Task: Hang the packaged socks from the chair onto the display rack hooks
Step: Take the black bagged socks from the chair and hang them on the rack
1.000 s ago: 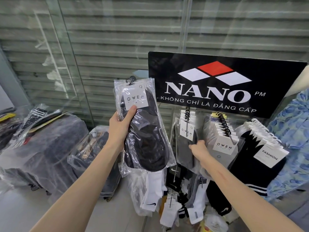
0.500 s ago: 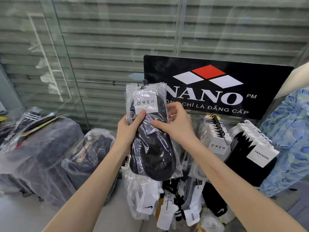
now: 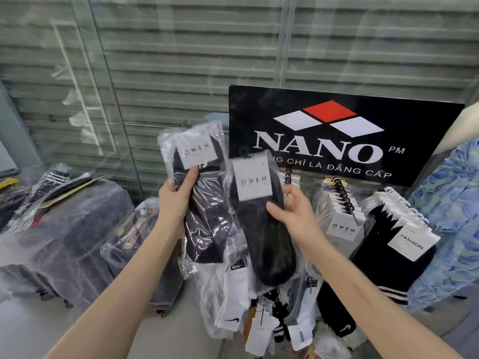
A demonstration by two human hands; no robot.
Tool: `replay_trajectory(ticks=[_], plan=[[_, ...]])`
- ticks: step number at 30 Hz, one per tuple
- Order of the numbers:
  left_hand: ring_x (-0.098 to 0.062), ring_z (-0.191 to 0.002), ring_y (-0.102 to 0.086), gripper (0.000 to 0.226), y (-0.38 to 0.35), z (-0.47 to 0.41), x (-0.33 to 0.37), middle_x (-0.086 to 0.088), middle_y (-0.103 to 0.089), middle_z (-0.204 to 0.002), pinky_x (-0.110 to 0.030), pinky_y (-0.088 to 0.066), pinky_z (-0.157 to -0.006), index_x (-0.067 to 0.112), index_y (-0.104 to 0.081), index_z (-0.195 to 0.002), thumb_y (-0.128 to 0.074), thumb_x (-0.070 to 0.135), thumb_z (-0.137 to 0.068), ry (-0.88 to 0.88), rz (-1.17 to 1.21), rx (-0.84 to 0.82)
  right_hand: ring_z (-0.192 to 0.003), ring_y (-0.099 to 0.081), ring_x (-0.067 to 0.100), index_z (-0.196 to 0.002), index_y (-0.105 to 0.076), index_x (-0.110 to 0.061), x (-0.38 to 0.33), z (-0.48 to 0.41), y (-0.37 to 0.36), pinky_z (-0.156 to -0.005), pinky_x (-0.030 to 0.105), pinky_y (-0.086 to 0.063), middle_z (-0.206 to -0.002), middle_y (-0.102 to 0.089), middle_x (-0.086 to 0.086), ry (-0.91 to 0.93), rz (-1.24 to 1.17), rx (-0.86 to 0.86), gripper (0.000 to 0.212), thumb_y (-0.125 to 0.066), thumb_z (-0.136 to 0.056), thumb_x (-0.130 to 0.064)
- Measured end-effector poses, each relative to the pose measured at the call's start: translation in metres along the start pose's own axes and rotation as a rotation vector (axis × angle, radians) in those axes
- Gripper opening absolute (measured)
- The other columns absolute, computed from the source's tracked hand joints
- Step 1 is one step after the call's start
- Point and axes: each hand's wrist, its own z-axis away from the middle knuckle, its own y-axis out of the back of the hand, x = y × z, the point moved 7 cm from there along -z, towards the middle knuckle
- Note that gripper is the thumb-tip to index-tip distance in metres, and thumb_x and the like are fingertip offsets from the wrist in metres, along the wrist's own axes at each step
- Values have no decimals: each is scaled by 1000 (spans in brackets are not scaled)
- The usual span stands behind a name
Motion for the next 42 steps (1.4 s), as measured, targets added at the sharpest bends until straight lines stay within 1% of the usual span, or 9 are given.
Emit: replay_trajectory(ticks=[9,15,22,26,29,31,34,39,42], plan=[[-8,-77,-73,34,-1,-10,23,4,-75,-89,-19,-55,-63,12,-66,-107,-72,33,-82,-82,21,37,-102,-61,3,-91,-47,-15,115,31,29,-75,7,-47,-104,-65,-5,-165,252,-64,21,-52,-88,5],[-5,-72,-72,24,0,-8,24,9,-75,-81,-17,-54,-59,15,-66,-103,-70,30,-84,-84,40,52,-98,-55,23,-104,-43,-8,141,21,72,-91,39,-45,-110,-58,10,-359,122,328,16,-48,-92,1],[-9,-77,-72,25,-2,-6,20,4,-75,-88,-20,-56,-64,17,-66,-100,-71,35,-82,-65,-2,24,-107,-52,21,-105,-42,-11,109,2,68,-101,41,-42,-112,-56,4,-246,180,379,17,-48,-92,-1],[-8,-77,-72,27,-9,-4,17,4,-75,-88,-20,-55,-66,17,-67,-99,-71,37,-82,-61,-28,-3,-107,-50,27,-101,-41,-12,104,-7,67,-94,41,-42,-111,-57,8,-238,315,366,15,-49,-92,-4],[-12,-77,-73,27,-17,-1,12,3,-77,-84,-24,-57,-69,17,-68,-97,-72,38,-81,-44,-31,-40,-92,-49,23,-99,-40,-12,101,-12,66,-67,28,-39,-102,-56,9,-237,394,367,15,-50,-91,-4],[-13,-79,-73,27,-24,2,8,2,-77,-86,-26,-58,-71,17,-68,-98,-72,38,-81,-34,-31,-68,-86,-46,21,-98,-38,-10,99,-17,66,-63,28,-35,-97,-52,9,-247,452,382,14,-50,-91,-4],[-14,-79,-72,28,-31,5,5,-1,-76,-90,-28,-56,-73,14,-68,-99,-72,36,-81,-30,-41,-89,-90,-48,27,-104,-36,-4,100,-24,64,-68,30,-36,-103,-50,14,-324,577,318,15,-46,-94,-7],[-10,-75,-73,17,-38,5,5,5,-77,-81,-21,-55,-63,20,-66,-87,-72,35,-81,-42,-56,-129,-122,-43,36,-137,-10,10,99,-32,60,-89,35,-39,-138,-38,26,-582,765,73,57,-40,-95,-13],[-11,-75,-73,18,-40,5,6,3,-77,-83,-22,-55,-63,20,-66,-87,-73,36,-80,-45,-62,-129,-84,-60,23,-131,-29,9,59,-37,57,-62,26,-45,-104,-57,18,-518,1060,-109,42,-36,-95,-10]])
